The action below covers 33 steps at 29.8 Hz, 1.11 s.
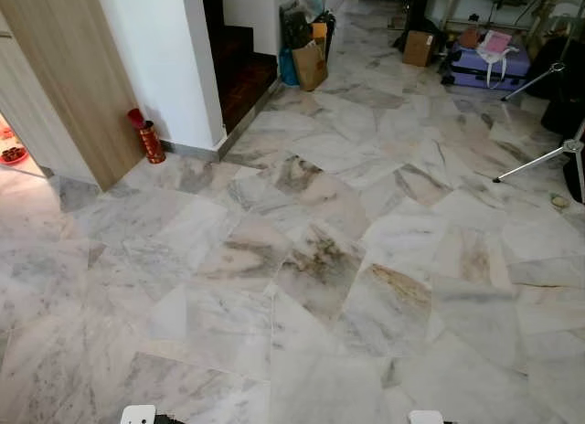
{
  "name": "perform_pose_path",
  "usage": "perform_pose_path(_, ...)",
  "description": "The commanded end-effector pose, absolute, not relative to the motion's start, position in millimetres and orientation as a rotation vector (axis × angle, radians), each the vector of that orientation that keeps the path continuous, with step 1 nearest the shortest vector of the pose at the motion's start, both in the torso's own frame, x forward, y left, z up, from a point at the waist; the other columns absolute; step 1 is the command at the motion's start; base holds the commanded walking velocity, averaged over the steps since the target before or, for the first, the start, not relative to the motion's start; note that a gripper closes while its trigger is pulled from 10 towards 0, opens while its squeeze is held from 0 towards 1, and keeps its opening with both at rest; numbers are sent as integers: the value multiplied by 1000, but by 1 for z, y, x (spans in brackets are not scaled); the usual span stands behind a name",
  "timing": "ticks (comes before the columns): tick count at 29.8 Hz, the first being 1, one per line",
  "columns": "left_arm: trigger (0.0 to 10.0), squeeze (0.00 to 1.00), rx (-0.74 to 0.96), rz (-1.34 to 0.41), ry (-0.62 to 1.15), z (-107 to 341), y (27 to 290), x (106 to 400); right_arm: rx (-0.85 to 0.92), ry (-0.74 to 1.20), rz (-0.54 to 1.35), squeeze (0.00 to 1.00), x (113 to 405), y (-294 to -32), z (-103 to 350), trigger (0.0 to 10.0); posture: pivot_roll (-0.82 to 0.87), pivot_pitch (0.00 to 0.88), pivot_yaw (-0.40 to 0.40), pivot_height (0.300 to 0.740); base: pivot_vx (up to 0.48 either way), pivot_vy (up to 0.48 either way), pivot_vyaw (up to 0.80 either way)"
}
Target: Move the pillow to the sofa from floor
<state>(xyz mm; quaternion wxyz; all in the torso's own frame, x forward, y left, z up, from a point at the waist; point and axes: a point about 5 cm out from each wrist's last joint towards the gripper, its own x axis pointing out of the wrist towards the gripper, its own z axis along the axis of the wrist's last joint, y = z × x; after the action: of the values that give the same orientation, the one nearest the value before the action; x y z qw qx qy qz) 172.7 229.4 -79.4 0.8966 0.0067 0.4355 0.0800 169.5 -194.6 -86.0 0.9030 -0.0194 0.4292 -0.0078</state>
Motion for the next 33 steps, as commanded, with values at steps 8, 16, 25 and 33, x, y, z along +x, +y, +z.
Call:
perform_pose_path(8,10000,0,57,199,959,-88,239,145,33,882,-24,0,200,-193,-74,10000,86,46,-76,740,0,0,0)
perform_pose_path(16,10000,0,60,215,942,-87,240,147,38,883,-23,0,201,-193,-74,10000,87,45,-76,740,0,0,0)
perform_pose_path(25,10000,0,148,111,840,-76,238,170,73,890,-36,0,200,-185,-75,10000,95,52,-33,740,0,0,0)
perform_pose_path(33,10000,0,177,30,797,-70,233,183,110,900,-61,0,195,-181,-79,10000,79,57,-4,740,0,0,0)
